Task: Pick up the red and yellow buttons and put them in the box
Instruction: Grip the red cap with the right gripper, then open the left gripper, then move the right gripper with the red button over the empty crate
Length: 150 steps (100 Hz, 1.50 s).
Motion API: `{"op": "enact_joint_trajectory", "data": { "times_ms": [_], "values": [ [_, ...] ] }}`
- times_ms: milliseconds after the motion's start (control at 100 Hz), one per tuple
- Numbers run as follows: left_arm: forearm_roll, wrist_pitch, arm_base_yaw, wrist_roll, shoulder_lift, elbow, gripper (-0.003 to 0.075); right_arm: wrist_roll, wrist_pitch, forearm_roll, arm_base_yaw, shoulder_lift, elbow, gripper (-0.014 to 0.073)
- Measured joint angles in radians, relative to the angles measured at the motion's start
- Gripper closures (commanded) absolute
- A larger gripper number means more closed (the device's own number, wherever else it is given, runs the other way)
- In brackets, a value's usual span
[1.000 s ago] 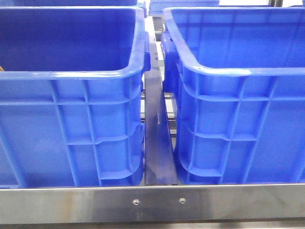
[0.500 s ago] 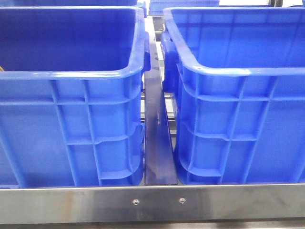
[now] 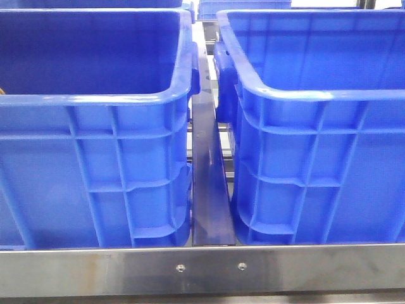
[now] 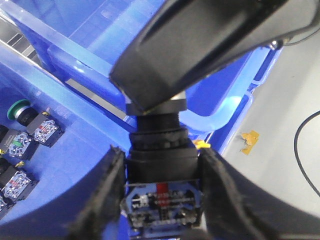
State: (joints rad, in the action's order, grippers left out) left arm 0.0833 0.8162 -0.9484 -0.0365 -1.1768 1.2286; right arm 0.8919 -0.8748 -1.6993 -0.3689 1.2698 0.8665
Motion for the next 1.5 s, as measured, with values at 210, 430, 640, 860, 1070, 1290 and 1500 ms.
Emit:
{"op": "enact_joint_trajectory", "data": {
  "times_ms": [210,430,640,860,1070,1290,1500],
  "values": [
    [0.000,0.000,0.000,0.000,0.000,0.000,0.0256,0.032,-0.006,0.000,0.000,0.000,0.000,0.0381],
    [0.002,0.000,0.000,-0.029,0.000,0.000,0.0256,0.091,0.041,0.002,0.000,0.000,0.000,0.0381],
    [0.004,0.000,0.030,-0.076,0.015,0.000,0.0256,0.152,0.089,0.002,0.000,0.000,0.000,0.0381],
    [0.059,-0.004,0.095,-0.155,0.080,-0.042,0.0256,0.197,0.144,0.002,0.000,0.000,0.000,0.0381],
    [0.184,-0.004,0.222,-0.303,0.199,-0.146,0.0257,0.219,0.164,0.000,0.000,0.000,0.000,0.0381],
    [0.218,-0.002,0.405,-0.348,0.350,-0.230,0.0257,0.224,0.166,0.000,0.000,0.000,0.000,0.0381],
    [0.233,0.012,0.555,-0.350,0.447,-0.316,0.0290,0.249,0.173,0.000,0.000,0.000,0.000,0.0381]
  ]
}}
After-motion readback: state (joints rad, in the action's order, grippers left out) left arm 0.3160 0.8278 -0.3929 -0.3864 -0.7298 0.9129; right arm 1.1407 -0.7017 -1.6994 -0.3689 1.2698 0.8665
